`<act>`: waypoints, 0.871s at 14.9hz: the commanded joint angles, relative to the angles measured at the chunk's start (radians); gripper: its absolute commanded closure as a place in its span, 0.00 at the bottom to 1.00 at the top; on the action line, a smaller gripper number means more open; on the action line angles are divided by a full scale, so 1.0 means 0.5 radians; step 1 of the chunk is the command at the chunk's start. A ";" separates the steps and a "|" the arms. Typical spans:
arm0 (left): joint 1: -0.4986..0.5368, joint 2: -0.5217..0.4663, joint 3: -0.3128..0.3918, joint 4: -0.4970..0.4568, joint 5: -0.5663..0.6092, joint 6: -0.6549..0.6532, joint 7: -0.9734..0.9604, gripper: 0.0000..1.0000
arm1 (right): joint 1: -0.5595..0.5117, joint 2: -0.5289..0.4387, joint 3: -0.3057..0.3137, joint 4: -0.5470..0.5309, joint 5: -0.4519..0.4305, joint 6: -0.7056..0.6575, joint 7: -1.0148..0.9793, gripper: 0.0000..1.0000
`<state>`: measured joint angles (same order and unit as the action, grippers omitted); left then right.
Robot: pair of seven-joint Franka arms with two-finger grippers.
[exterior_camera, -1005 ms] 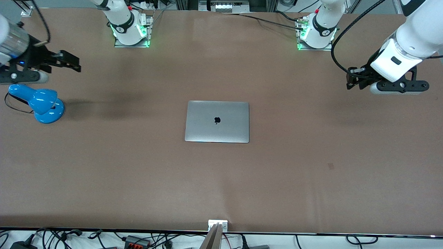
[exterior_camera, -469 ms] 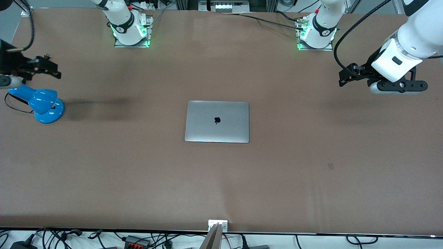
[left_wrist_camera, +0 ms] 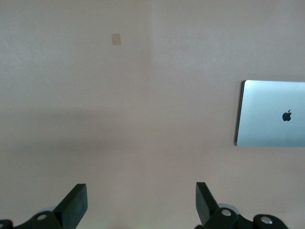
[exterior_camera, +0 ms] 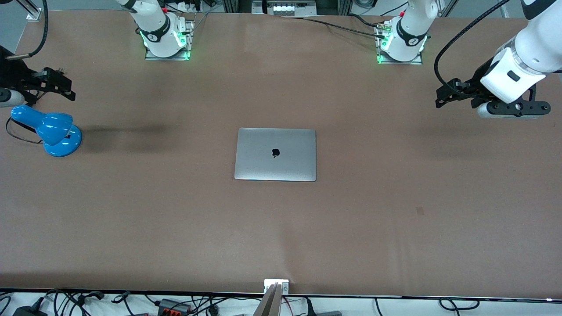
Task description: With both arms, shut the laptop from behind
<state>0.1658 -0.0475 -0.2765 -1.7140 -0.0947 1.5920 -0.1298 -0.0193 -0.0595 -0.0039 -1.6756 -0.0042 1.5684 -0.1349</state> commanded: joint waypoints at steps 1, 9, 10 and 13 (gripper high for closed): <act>-0.049 -0.144 0.044 -0.213 -0.010 0.083 0.085 0.00 | -0.004 -0.038 -0.007 -0.063 -0.022 0.048 0.006 0.00; -0.197 -0.092 0.286 -0.146 0.073 0.068 0.085 0.00 | -0.041 0.006 -0.026 -0.020 -0.025 0.029 0.003 0.00; -0.197 -0.031 0.283 -0.064 0.079 0.041 0.091 0.00 | -0.059 0.006 -0.023 -0.020 -0.022 0.029 0.006 0.00; -0.364 0.027 0.417 0.013 0.131 -0.036 0.048 0.00 | -0.063 0.009 -0.023 -0.020 -0.022 0.038 0.009 0.00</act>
<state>0.0652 -0.0696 -0.1326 -1.7592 -0.0725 1.6097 -0.0967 -0.0404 -0.0557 -0.0218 -1.6870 -0.0060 1.5780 -0.1348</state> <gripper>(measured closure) 0.000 0.000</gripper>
